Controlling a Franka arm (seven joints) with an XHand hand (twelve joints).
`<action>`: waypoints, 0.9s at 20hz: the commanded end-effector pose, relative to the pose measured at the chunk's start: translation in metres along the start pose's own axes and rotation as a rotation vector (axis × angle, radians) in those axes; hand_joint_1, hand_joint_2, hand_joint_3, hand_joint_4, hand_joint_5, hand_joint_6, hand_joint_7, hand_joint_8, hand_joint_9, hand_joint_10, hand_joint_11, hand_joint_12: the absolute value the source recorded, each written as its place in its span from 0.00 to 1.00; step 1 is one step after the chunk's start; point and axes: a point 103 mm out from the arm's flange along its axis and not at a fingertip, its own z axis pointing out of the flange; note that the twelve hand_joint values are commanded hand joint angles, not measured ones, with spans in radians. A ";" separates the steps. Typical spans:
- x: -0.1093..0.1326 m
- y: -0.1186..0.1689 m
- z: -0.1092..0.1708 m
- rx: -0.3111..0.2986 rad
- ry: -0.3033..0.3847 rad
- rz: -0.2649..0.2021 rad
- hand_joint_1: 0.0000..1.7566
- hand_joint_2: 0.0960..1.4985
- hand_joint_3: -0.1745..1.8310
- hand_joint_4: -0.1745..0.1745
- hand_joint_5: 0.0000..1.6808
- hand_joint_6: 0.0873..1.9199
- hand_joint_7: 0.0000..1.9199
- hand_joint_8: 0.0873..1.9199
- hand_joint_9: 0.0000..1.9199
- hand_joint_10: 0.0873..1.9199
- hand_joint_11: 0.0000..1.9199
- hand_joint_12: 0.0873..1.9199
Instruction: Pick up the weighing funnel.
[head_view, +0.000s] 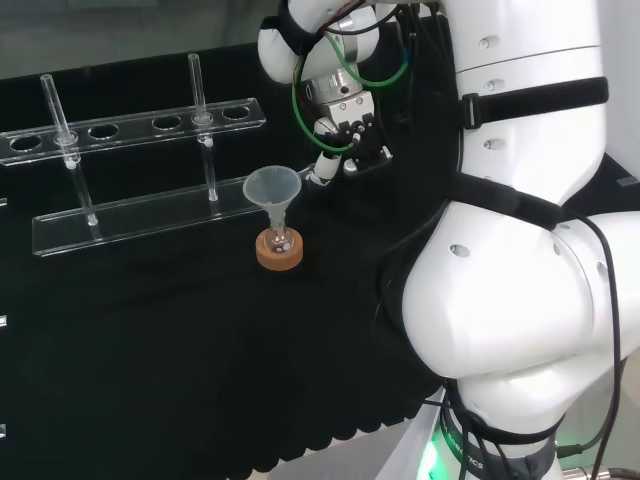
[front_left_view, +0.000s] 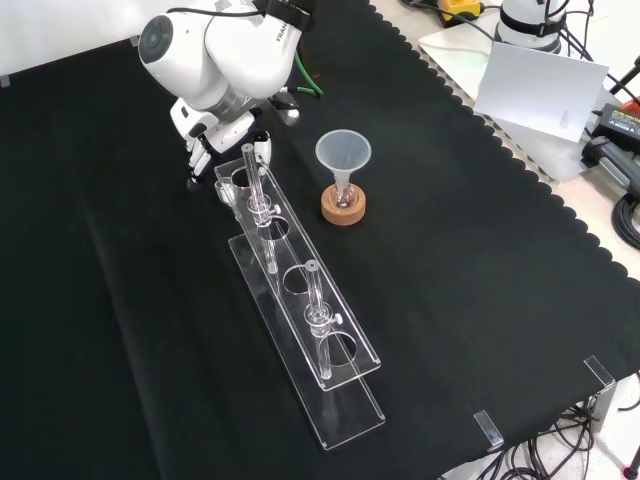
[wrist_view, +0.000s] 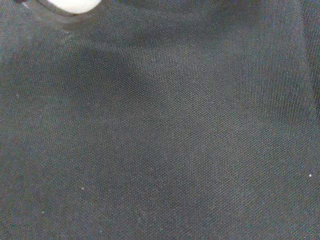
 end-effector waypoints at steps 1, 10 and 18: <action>0.000 0.005 0.000 0.007 -0.010 0.001 0.46 0.45 0.24 0.42 0.35 0.02 0.19 0.35 0.33 0.28 0.25 0.65; 0.005 0.013 0.002 -0.010 -0.033 -0.002 0.47 0.42 0.31 0.47 0.35 0.20 0.21 0.34 0.36 0.26 0.27 0.64; 0.005 0.016 0.006 -0.015 -0.047 -0.013 0.51 0.41 0.33 0.51 0.37 0.30 0.23 0.35 0.37 0.26 0.29 0.63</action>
